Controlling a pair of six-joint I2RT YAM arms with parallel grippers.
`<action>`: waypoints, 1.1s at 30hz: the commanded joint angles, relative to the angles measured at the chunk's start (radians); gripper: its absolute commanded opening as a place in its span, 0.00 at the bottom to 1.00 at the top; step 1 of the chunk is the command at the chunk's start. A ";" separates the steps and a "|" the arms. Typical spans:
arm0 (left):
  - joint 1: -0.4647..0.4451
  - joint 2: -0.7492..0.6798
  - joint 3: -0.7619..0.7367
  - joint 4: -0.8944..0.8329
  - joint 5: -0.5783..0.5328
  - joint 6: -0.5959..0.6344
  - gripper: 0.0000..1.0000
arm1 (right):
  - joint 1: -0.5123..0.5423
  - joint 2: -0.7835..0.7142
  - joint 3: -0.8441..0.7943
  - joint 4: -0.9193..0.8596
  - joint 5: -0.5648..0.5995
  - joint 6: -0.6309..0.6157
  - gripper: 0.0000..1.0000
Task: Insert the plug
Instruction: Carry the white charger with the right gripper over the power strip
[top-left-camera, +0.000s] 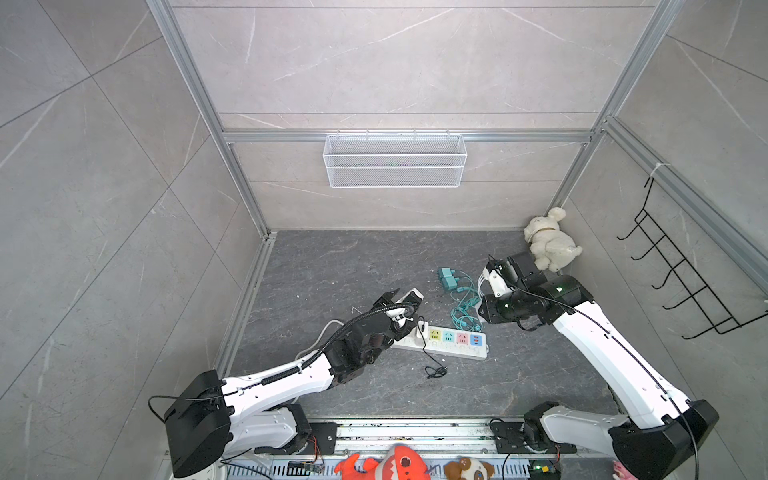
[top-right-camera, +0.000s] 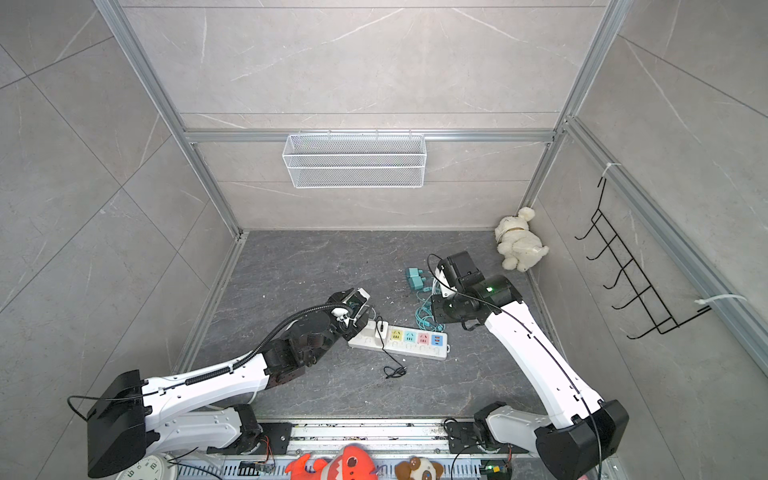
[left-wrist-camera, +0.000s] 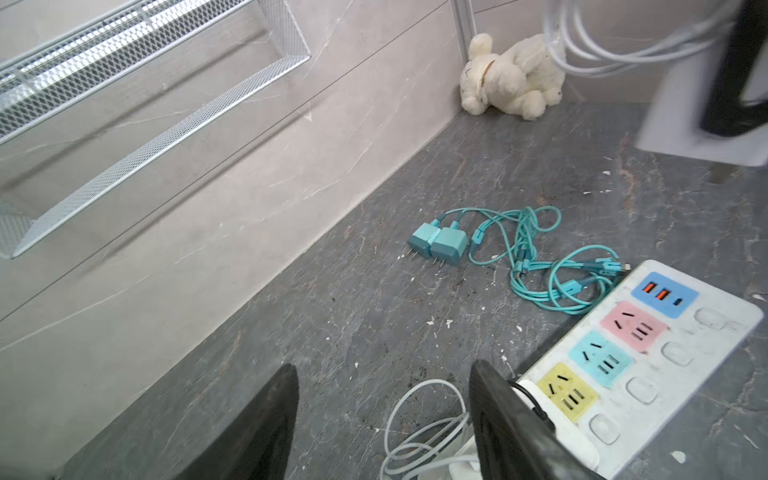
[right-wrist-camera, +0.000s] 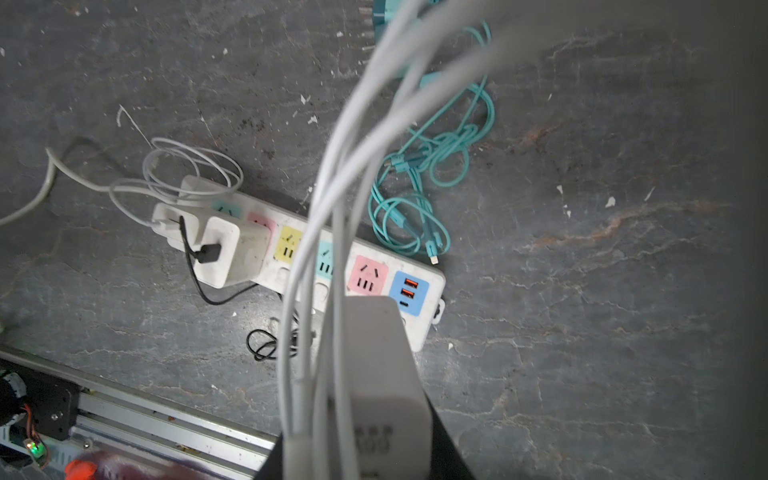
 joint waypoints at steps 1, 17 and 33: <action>0.004 -0.046 -0.023 0.021 -0.159 -0.079 0.65 | 0.006 -0.038 -0.046 -0.054 0.030 0.060 0.19; 0.022 -0.170 -0.225 -0.087 -0.344 -0.318 0.61 | 0.389 0.183 -0.025 0.081 0.126 0.372 0.20; 0.068 -0.091 -0.276 0.081 -0.365 -0.432 0.61 | 0.398 0.508 0.439 0.029 0.344 0.476 0.26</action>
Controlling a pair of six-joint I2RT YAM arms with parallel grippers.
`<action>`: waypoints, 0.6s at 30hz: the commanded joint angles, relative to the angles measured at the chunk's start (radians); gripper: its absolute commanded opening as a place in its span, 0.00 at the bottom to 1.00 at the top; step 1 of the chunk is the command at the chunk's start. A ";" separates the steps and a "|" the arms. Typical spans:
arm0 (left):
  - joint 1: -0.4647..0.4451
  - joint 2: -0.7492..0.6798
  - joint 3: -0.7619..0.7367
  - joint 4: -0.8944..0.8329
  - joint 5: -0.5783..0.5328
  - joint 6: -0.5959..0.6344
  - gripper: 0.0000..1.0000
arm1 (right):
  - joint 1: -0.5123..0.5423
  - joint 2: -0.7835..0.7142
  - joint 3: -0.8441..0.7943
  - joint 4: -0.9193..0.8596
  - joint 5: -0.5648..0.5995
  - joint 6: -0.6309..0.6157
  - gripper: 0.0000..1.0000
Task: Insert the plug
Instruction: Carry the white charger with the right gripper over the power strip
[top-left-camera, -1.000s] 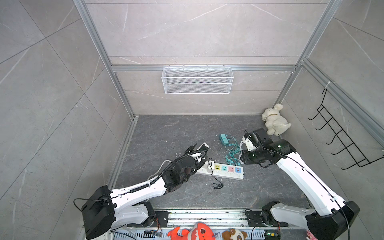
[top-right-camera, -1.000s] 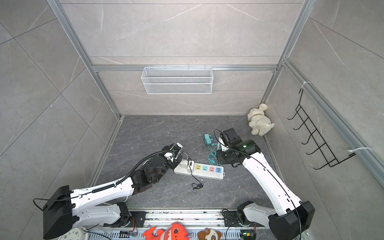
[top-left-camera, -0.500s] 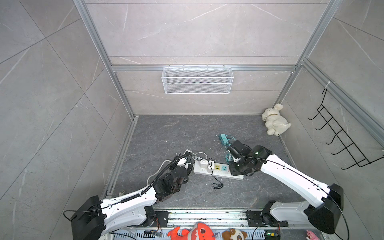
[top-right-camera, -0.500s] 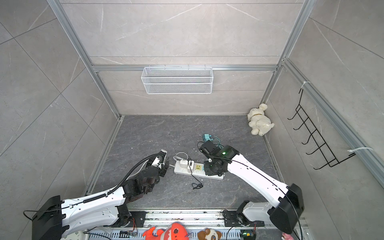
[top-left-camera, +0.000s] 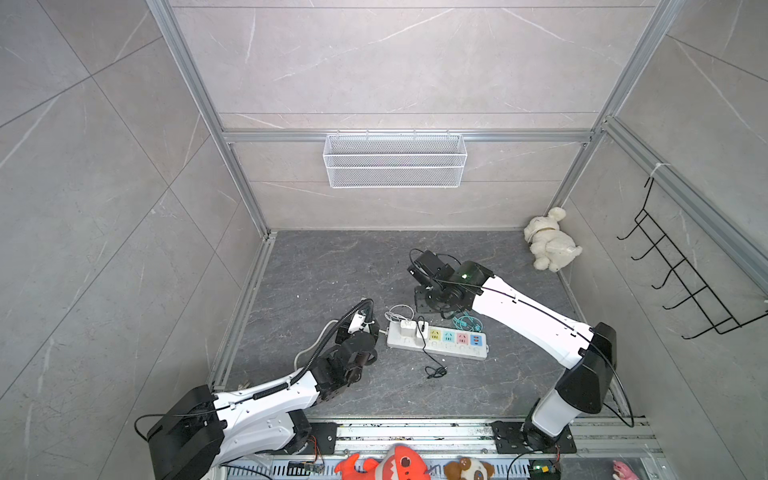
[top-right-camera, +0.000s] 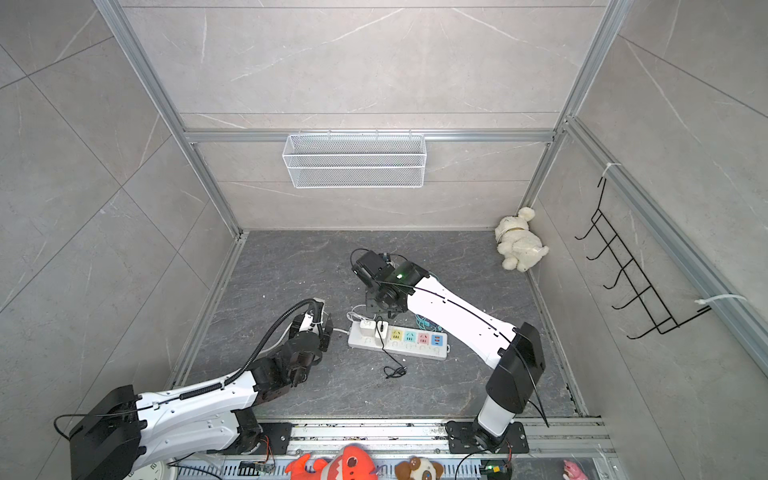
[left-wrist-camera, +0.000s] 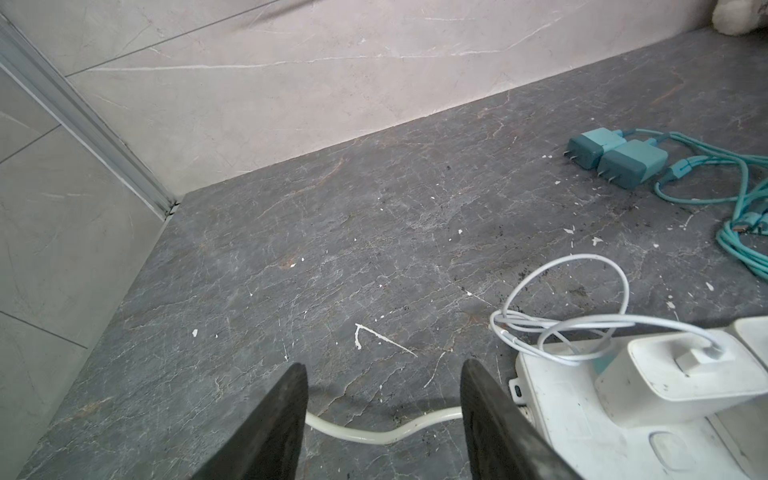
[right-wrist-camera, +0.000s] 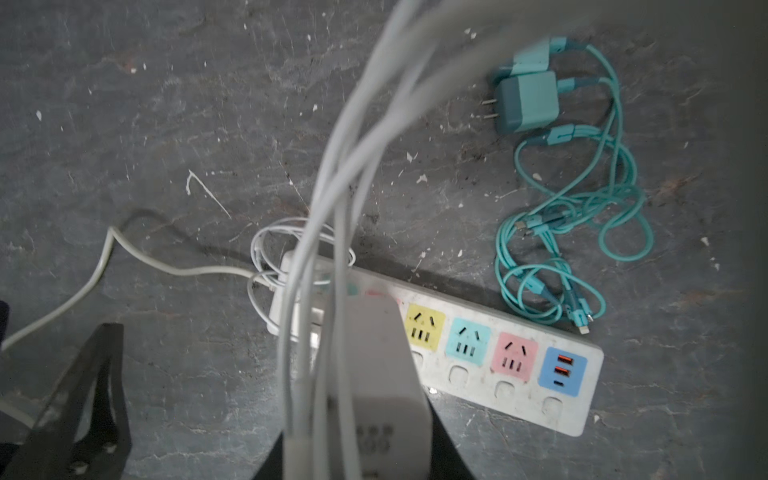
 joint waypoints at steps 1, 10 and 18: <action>0.013 0.029 0.005 0.137 -0.031 -0.015 0.61 | -0.016 0.025 0.053 -0.065 0.090 0.055 0.25; 0.014 0.106 0.065 0.175 0.030 -0.024 0.62 | -0.090 -0.063 -0.133 -0.043 0.082 0.118 0.25; 0.014 0.160 0.076 0.207 0.066 -0.057 0.65 | -0.082 -0.121 -0.312 0.009 0.054 0.175 0.24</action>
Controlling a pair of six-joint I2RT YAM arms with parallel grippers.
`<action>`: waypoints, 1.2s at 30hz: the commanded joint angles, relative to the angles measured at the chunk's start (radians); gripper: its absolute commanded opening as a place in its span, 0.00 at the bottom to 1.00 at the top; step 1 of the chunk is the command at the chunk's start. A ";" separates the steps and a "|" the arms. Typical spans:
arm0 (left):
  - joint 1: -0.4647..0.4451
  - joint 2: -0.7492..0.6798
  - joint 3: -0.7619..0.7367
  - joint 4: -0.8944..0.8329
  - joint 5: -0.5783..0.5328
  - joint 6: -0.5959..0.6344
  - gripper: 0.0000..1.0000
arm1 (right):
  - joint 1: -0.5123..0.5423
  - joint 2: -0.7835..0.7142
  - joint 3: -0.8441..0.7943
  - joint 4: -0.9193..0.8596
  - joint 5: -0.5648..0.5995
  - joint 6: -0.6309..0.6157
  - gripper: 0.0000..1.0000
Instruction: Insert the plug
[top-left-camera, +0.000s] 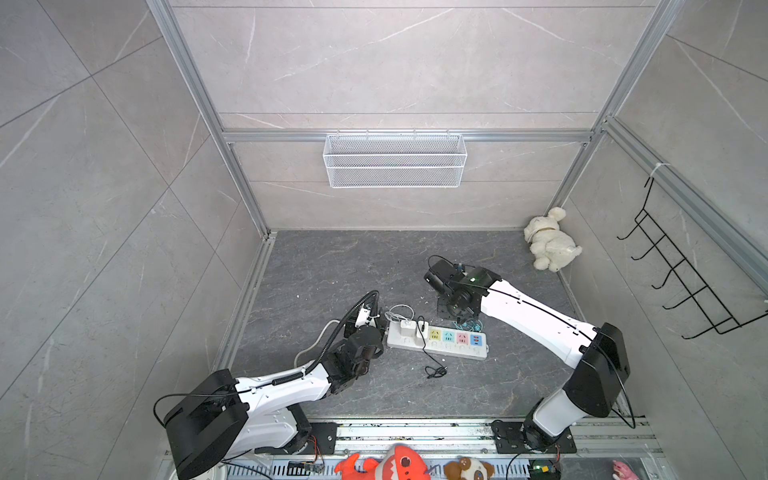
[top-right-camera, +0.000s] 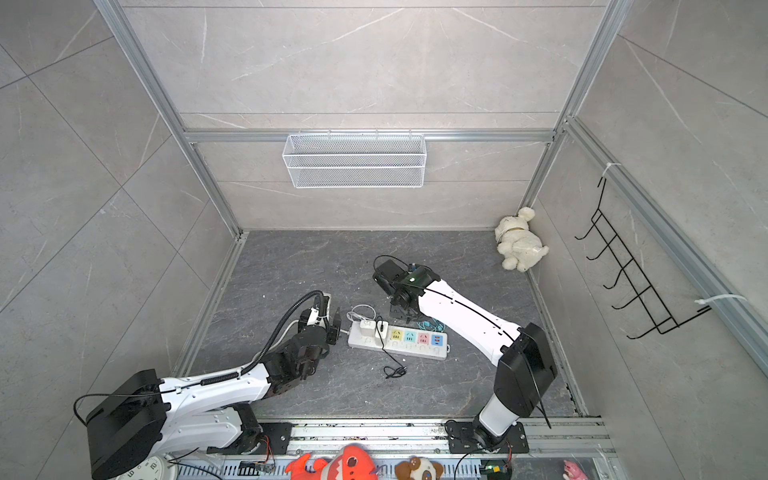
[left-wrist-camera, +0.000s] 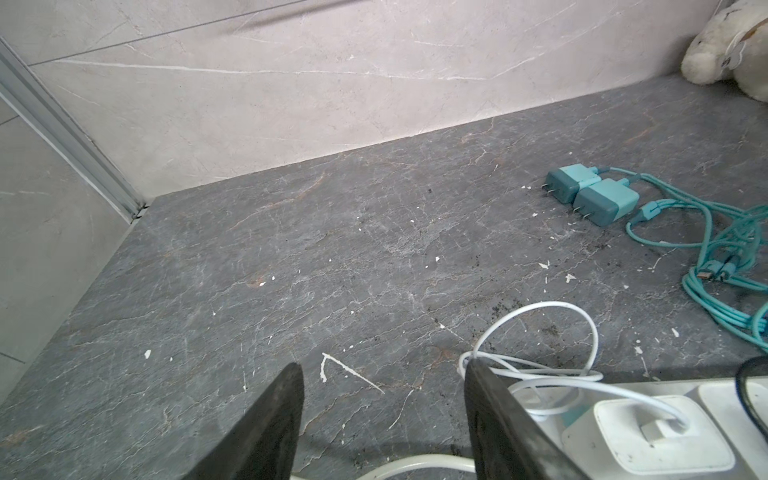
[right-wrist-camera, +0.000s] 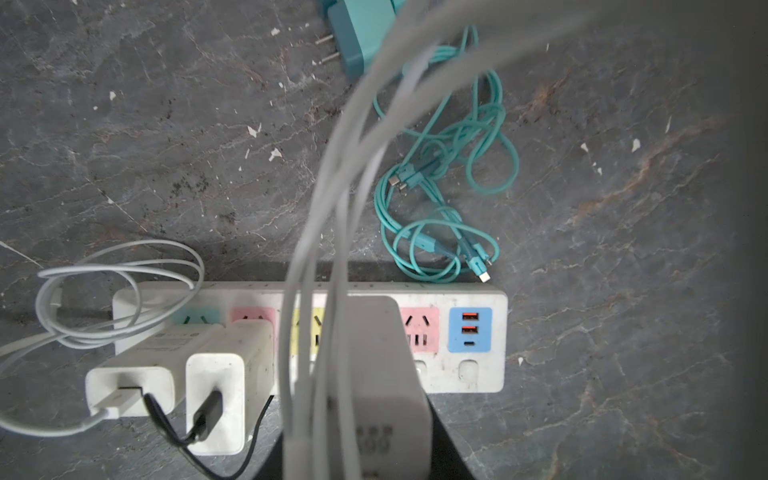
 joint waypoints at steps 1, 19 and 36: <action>0.004 0.032 0.038 0.055 0.018 -0.035 0.65 | 0.014 -0.041 -0.066 0.042 -0.017 0.054 0.24; 0.004 0.028 -0.042 0.152 -0.026 -0.058 0.64 | 0.075 0.044 -0.159 0.203 -0.119 0.150 0.22; 0.004 0.023 -0.060 0.202 -0.041 -0.056 0.62 | 0.064 0.142 -0.050 0.171 -0.128 0.125 0.21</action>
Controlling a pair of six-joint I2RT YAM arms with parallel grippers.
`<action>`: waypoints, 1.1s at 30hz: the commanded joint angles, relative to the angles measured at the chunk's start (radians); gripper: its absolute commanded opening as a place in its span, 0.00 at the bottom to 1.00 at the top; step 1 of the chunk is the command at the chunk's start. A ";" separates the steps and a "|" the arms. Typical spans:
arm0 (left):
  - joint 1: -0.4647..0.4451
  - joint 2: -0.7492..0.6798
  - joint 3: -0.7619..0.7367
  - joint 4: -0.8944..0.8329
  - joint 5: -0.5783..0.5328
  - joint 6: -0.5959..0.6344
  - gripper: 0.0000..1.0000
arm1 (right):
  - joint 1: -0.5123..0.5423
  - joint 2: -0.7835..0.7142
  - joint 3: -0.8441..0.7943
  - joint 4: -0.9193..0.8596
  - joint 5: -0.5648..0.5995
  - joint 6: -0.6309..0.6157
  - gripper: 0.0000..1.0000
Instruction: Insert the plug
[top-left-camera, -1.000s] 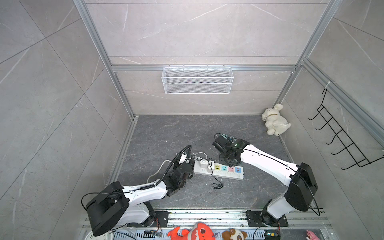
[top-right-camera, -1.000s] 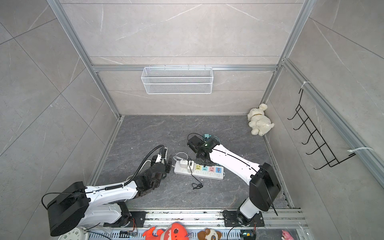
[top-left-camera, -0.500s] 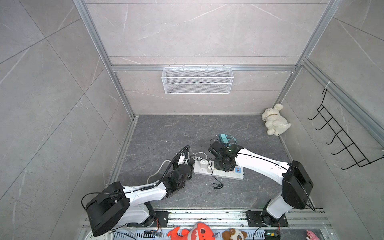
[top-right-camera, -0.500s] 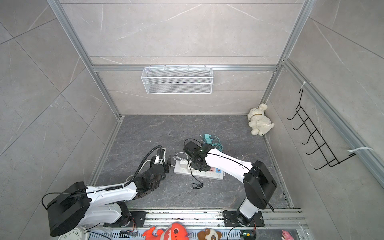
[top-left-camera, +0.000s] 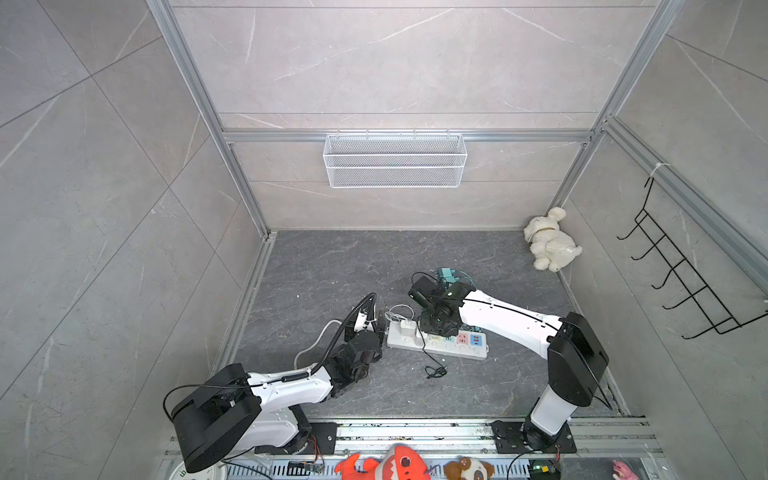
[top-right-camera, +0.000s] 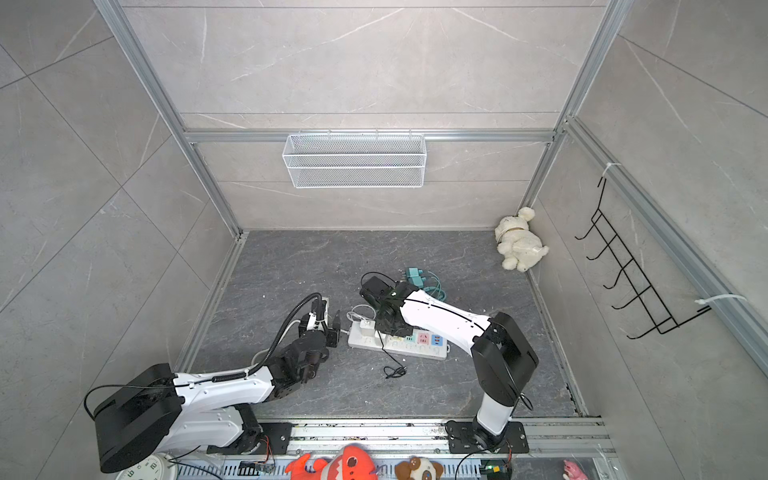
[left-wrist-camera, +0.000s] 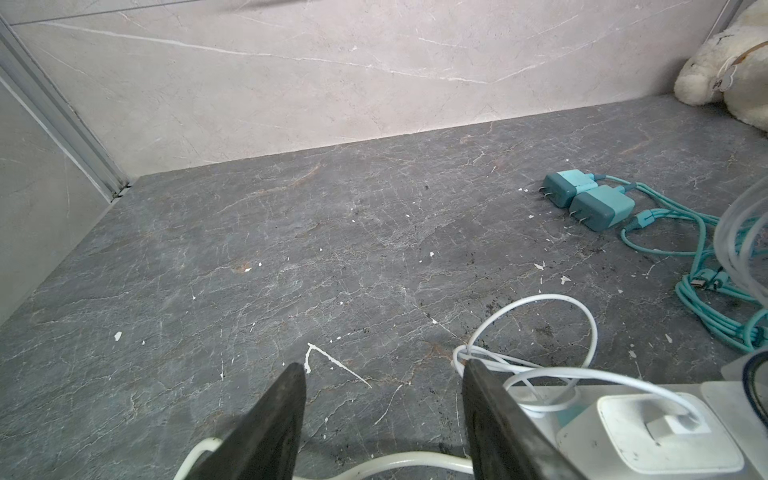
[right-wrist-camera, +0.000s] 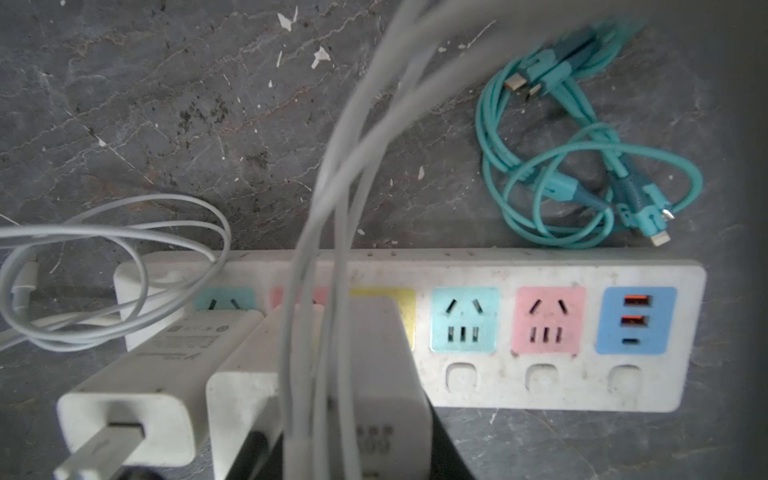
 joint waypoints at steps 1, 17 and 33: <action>0.004 -0.018 0.010 0.061 -0.036 -0.007 0.62 | -0.006 0.024 0.026 -0.005 -0.005 -0.004 0.20; 0.004 -0.009 -0.002 0.091 -0.040 -0.006 0.61 | -0.027 0.038 -0.013 0.019 -0.014 -0.018 0.20; 0.004 0.011 -0.001 0.108 -0.037 0.000 0.61 | -0.032 0.036 -0.035 0.002 0.022 -0.031 0.19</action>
